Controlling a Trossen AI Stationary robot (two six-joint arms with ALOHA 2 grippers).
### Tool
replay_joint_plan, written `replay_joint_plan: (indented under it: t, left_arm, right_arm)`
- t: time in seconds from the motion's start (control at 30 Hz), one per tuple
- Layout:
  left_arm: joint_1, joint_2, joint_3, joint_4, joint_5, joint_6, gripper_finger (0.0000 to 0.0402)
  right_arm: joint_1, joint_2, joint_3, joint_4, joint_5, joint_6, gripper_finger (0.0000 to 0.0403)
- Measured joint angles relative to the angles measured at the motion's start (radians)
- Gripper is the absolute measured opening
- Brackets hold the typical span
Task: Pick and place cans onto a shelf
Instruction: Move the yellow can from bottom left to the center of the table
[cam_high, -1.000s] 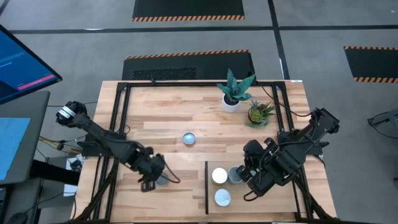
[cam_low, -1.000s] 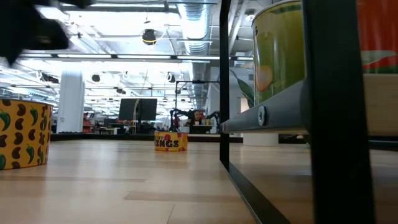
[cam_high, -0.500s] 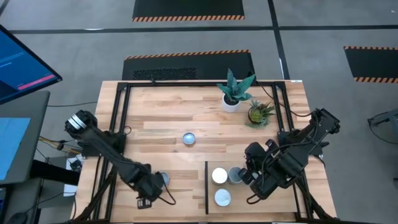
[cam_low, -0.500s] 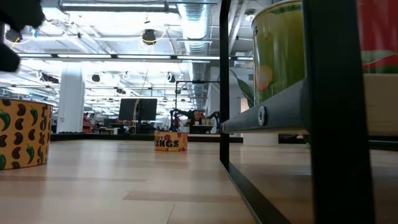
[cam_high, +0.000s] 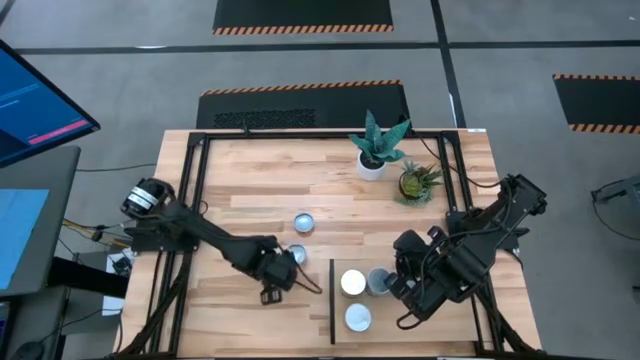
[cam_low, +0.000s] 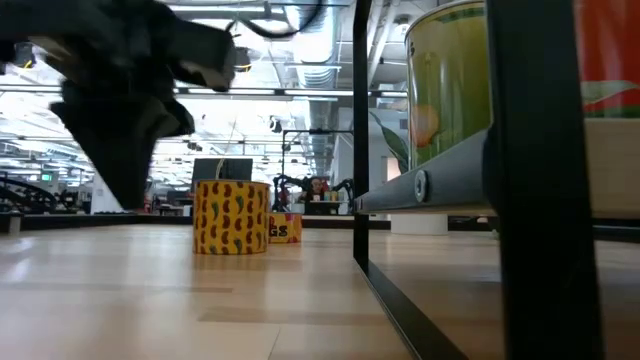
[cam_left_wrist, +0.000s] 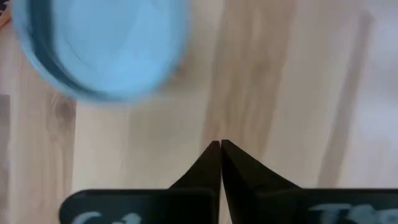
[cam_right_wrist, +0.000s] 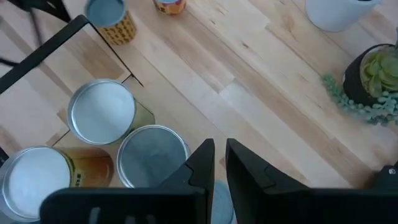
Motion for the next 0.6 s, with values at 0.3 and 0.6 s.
replay_joint_plan:
  t: [0.3, 0.6]
  left_arm:
    - [0.052, 0.003, 0.003, -0.057, -0.042, 0.09, 0.0]
    - [0.15, 0.001, 0.086, 0.079, -0.231, 0.219, 0.0]
  right_arm:
    - [0.007, 0.0, 0.0, 0.0, 0.002, 0.004, 0.0063]
    - [0.004, 0.001, 0.0, 0.0, 0.005, 0.006, 0.0063]
